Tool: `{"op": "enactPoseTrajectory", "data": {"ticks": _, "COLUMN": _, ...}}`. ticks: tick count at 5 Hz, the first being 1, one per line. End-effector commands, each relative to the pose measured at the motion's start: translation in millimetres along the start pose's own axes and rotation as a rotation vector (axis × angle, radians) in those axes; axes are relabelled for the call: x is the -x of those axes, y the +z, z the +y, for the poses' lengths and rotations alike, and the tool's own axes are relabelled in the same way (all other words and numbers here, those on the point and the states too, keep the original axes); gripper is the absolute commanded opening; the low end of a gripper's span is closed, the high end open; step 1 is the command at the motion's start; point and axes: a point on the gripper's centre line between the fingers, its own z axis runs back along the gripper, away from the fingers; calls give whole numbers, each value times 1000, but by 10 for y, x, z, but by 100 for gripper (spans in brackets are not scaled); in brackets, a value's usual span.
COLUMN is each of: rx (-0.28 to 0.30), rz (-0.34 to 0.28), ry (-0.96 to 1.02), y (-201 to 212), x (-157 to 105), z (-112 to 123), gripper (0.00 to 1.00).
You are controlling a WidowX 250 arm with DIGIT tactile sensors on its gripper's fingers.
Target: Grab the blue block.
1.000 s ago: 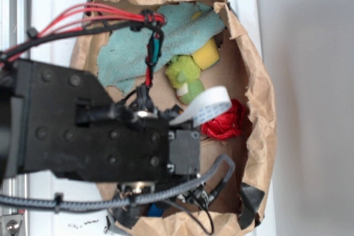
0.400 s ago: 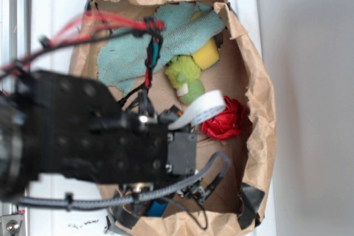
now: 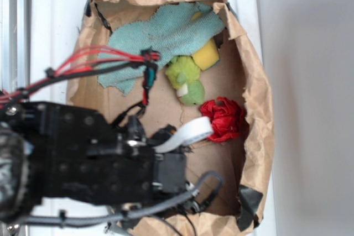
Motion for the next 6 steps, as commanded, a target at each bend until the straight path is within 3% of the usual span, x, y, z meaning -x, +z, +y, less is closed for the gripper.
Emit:
{"op": "enactPoseTrajectory", "data": {"ticks": 1, "rx": 114, "rz": -3, "ry": 26, "y": 273, "x": -339, "z": -282, "gripper": 100}}
{"op": "enactPoseTrajectory", "data": {"ticks": 3, "rx": 63, "rz": -18, "ry": -4, "y": 118, "x": -380, "z": -346, "gripper": 100}}
{"op": "enactPoseTrajectory", "data": {"ticks": 4, "rx": 21, "rz": -34, "ry": -42, "y": 136, "x": -344, "z": -251, "gripper": 100}}
{"op": "enactPoseTrajectory", "data": {"ticks": 6, "rx": -9, "rz": -52, "ry": -66, "y": 394, "x": -308, "z": -153, "gripper": 100}}
